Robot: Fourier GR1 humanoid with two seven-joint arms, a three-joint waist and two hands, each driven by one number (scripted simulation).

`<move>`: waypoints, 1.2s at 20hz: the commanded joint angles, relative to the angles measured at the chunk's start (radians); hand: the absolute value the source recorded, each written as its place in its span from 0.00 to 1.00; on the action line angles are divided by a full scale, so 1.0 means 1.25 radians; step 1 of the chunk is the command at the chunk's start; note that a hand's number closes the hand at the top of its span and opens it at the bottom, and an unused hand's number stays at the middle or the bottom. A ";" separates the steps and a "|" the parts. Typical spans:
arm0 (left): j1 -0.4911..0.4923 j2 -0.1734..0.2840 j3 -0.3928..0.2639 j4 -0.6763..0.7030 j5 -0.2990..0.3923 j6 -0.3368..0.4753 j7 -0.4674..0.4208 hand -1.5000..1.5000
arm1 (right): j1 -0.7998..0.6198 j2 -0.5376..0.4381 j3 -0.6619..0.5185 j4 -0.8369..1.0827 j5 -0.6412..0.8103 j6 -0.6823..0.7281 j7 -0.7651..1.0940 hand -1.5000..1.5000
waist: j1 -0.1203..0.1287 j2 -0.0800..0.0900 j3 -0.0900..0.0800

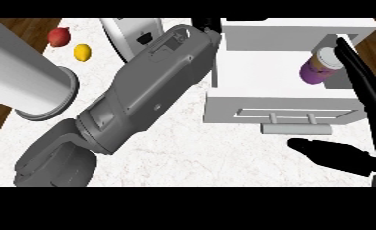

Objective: Pick up the can, place it into the drawer and close the drawer

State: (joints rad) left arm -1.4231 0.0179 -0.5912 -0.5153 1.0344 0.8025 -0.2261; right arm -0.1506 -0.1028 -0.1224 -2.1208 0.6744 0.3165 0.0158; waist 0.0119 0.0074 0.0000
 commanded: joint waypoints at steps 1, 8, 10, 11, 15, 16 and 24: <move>0.003 0.046 -0.003 -0.043 -0.016 0.001 0.048 0.00 | -0.057 -0.020 0.039 0.150 0.119 -0.081 -0.069 0.00 | 0.017 -0.006 0.000; 0.073 0.069 -0.004 -0.099 -0.045 -0.001 0.049 0.00 | -0.193 -0.032 0.108 0.425 0.252 -0.179 -0.111 0.00 | 0.025 -0.003 0.000; 0.069 0.081 -0.013 -0.113 -0.054 0.011 0.075 0.00 | -0.248 -0.048 0.139 0.468 0.305 -0.158 -0.081 0.00 | 0.028 -0.005 0.000; 0.085 0.102 -0.002 -0.096 -0.063 0.001 0.058 0.00 | -0.243 -0.056 0.151 0.467 0.326 -0.162 -0.083 0.00 | 0.015 -0.004 0.000; 0.103 0.111 -0.011 -0.174 -0.084 0.049 0.091 0.00 | -0.280 -0.017 0.145 0.647 0.390 -0.309 -0.096 0.00 | 0.020 -0.005 0.000; 0.120 0.135 -0.011 -0.181 -0.083 0.016 0.102 0.00 | -0.321 -0.014 0.130 0.706 0.391 -0.330 -0.100 0.00 | 0.025 -0.002 0.000; 0.142 0.202 -0.019 -0.269 -0.124 0.048 0.172 0.00 | -0.410 -0.011 0.090 1.002 0.460 -0.506 -0.114 0.00 | 0.028 -0.001 0.001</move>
State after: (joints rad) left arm -1.2747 0.2563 -0.6026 -0.8032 0.9063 0.8351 -0.0329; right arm -0.6287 -0.1299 0.0082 -1.0498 1.2036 -0.1896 -0.1197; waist 0.0442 -0.0016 -0.0053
